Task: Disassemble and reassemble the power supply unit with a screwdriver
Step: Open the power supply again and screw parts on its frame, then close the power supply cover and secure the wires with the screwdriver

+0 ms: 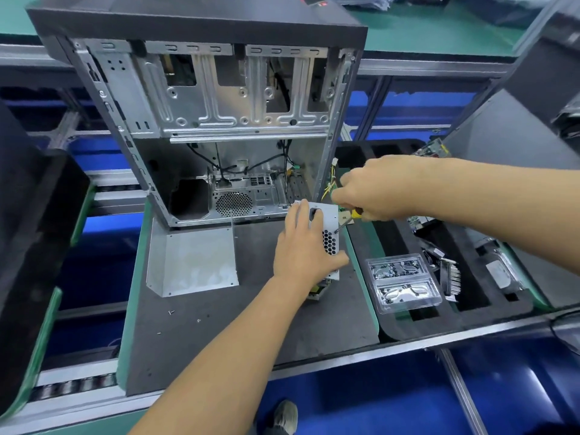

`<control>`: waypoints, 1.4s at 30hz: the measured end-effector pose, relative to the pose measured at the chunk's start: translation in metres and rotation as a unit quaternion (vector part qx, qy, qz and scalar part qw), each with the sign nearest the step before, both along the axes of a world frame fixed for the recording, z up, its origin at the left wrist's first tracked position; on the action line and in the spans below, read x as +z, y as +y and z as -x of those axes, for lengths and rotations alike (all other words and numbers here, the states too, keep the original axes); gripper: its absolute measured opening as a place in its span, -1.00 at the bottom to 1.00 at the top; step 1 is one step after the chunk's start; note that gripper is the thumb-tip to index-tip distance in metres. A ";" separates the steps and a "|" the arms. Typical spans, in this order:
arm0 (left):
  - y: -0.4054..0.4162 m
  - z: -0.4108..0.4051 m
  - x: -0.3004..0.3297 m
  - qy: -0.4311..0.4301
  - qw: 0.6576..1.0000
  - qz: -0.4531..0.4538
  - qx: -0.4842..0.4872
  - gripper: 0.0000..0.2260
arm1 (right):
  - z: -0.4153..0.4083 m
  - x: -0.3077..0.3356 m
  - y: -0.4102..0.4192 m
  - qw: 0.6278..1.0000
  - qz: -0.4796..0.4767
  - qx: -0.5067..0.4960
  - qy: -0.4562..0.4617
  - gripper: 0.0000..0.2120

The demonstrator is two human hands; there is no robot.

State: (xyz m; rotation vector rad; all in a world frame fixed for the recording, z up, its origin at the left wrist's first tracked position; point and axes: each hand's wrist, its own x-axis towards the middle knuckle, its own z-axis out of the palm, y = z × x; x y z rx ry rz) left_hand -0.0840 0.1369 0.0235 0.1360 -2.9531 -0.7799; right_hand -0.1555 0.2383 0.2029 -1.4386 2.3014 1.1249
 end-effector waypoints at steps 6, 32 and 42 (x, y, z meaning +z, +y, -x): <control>-0.001 -0.001 0.002 -0.011 1.000 -0.002 0.002 -0.20 | -0.004 -0.001 -0.018 0.996 -0.035 0.081 0.027 -0.90; -0.098 -0.081 -0.062 0.096 0.922 -0.260 0.270 -0.61 | -0.076 -0.235 0.051 0.540 0.509 -0.634 -0.215 -0.61; -0.117 -0.083 -0.071 -0.021 0.966 -0.162 0.199 -0.66 | -0.059 -0.135 -0.027 0.593 0.556 -0.558 -0.168 0.14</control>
